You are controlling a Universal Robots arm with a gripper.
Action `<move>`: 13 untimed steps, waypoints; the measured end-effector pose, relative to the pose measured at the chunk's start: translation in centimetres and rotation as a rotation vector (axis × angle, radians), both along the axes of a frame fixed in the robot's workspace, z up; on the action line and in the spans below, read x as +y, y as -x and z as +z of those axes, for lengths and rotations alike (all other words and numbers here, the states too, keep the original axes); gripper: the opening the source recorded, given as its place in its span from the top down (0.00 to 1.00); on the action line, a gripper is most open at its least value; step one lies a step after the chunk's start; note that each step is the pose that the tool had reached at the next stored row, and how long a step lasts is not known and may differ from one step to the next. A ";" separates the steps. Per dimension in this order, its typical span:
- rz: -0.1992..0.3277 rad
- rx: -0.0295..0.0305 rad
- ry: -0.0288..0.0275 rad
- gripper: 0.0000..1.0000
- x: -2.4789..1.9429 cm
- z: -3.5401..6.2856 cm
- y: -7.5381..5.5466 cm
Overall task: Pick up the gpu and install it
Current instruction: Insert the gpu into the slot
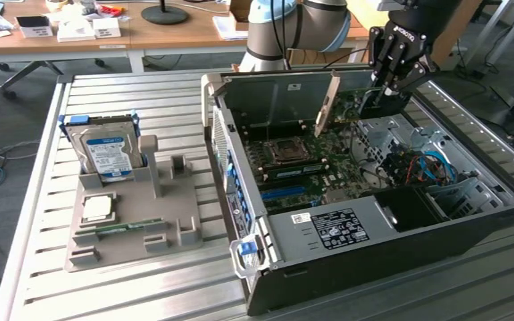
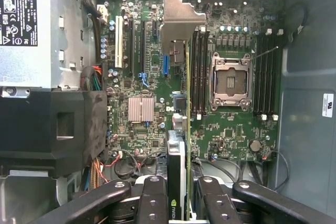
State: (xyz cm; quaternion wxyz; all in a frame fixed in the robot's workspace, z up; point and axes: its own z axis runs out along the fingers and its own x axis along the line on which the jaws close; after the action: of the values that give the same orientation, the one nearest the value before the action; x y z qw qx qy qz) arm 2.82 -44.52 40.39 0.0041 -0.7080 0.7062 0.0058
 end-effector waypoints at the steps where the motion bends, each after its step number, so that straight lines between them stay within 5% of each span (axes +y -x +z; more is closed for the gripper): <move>1: 0.000 0.0000 0.0000 0.73 0.00 0.00 0.0; 13: 0.000 0.0000 -0.0001 0.73 0.00 0.00 0.3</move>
State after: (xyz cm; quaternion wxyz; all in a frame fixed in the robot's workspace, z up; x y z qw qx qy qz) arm 2.50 -44.53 40.38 0.0041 -0.7079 0.7063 0.0058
